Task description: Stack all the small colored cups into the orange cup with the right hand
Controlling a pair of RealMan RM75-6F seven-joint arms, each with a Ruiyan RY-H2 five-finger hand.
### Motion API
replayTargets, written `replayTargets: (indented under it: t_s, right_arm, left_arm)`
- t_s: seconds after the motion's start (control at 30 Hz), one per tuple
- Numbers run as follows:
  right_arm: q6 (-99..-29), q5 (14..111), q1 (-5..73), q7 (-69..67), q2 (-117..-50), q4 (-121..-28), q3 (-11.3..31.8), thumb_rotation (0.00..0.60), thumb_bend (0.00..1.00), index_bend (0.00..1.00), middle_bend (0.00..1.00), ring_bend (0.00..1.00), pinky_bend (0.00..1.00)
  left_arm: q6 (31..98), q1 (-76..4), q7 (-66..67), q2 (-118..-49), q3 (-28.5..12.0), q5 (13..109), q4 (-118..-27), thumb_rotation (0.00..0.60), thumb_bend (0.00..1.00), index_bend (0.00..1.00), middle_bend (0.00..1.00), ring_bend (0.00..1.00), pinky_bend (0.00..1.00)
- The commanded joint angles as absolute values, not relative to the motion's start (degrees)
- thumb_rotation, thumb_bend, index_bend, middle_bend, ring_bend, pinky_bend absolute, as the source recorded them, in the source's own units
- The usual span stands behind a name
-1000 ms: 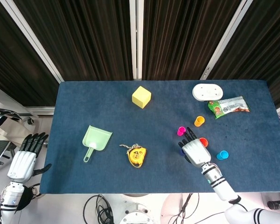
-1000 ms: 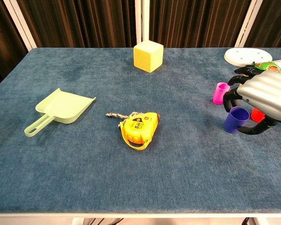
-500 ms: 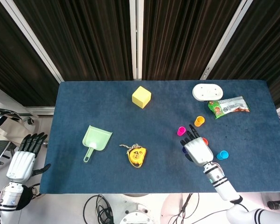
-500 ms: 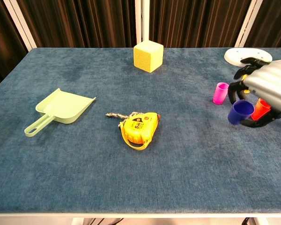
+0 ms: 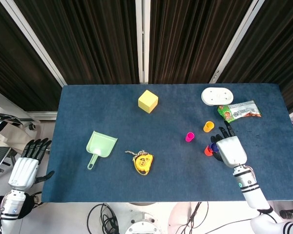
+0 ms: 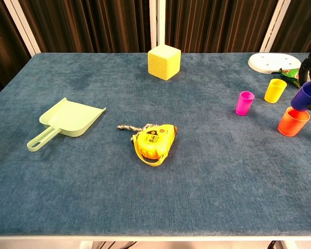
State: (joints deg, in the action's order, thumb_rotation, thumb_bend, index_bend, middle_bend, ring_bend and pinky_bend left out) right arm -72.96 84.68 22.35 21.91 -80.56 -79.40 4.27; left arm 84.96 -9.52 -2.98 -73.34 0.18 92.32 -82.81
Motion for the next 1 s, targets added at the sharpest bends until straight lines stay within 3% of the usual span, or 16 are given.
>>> replayTargets:
  t_s: [0.03,0.4,0.6,0.77,1.0]
  right_arm:
    - [-72.49,84.56,22.31,20.86,-81.3,-78.26,4.06,0.6,0.21,0.63,0.56,0.19,0.0]
    - [-70.44,83.57,22.85,20.15,-81.96,-77.44,4.07,0.6,0.17,0.61,0.54,0.19,0.0]
    - [-69.6,83.06,22.96,19.83,-81.74,-77.59,4.01,0.6,0.14,0.53,0.48,0.18,0.0]
    - [-69.7,83.02,23.02,19.35,-81.56,-77.87,4.22,0.6,0.12,0.37,0.38,0.12,0.0]
    - [-69.65,82.59,22.93,19.11,-80.93,-78.26,4.4,0.6,0.12,0.33,0.35,0.09,0.0]
  left_arm:
    - [84.75,-9.61,-2.74,-73.27,0.11,92.17,-82.99,0.6,0.15,0.04,0.02,0.0,0.0]
    - [84.09,-9.94,-2.24,-73.17,-0.01,91.82,-83.38,0.6,0.15,0.04,0.02,0.0,0.0]
    - [84.19,-9.89,-2.37,-73.28,0.0,91.77,-83.22,0.6,0.15,0.04,0.02,0.0,0.0]
    - [84.23,-9.8,-2.48,-73.29,0.06,91.71,-83.09,0.6,0.15,0.04,0.02,0.0,0.0]
    - [84.24,-9.77,-2.66,-73.49,0.07,91.64,-82.8,0.6,0.15,0.04,0.02,0.0,0.0]
